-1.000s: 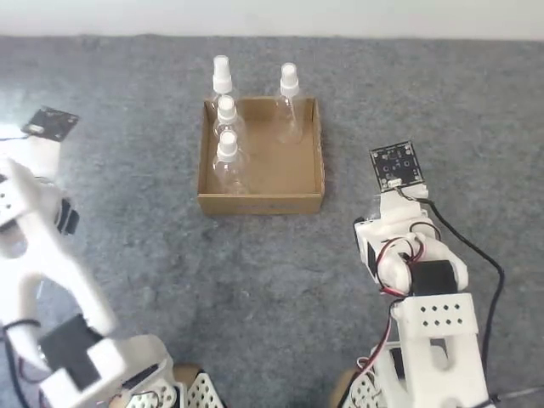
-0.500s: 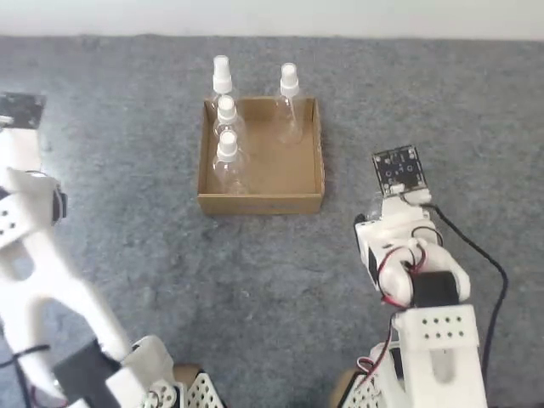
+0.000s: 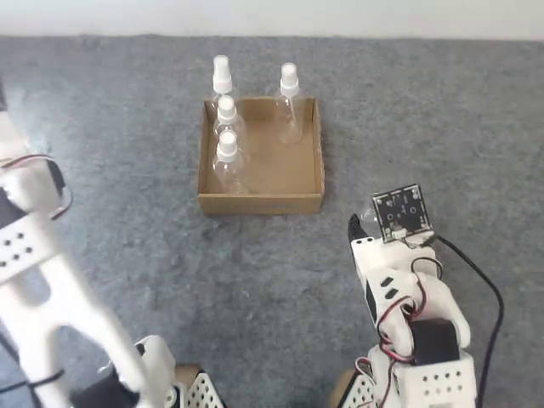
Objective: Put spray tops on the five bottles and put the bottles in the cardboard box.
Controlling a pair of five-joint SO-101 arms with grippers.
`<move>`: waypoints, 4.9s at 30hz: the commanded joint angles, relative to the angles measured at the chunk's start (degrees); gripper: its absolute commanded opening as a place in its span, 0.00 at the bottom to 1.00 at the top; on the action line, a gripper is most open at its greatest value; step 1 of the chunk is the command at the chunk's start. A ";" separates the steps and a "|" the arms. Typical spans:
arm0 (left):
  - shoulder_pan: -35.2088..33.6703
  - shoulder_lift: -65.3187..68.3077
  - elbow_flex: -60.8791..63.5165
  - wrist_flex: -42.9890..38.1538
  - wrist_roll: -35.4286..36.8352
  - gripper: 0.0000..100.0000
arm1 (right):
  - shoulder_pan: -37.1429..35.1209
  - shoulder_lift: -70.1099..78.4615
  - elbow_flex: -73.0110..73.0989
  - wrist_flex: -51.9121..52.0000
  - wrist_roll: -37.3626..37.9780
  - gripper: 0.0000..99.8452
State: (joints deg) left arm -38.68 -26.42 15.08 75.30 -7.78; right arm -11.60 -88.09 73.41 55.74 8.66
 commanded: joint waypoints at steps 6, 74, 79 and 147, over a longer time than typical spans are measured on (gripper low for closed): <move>5.80 -13.89 3.91 -4.92 11.69 0.02 | -0.48 -5.23 0.44 -0.40 1.23 0.09; 40.79 -77.89 49.71 -26.11 30.33 0.01 | -33.45 -15.87 23.03 -17.89 8.44 0.09; 43.25 -77.89 49.71 -25.76 30.24 0.01 | -36.18 -15.87 23.03 -17.98 8.70 0.09; 56.18 -77.89 51.82 -20.84 25.67 0.01 | -36.26 -15.87 23.03 -18.24 8.44 0.09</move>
State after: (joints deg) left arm 17.41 -103.43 66.77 53.85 18.42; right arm -47.47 -103.03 95.21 39.12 16.40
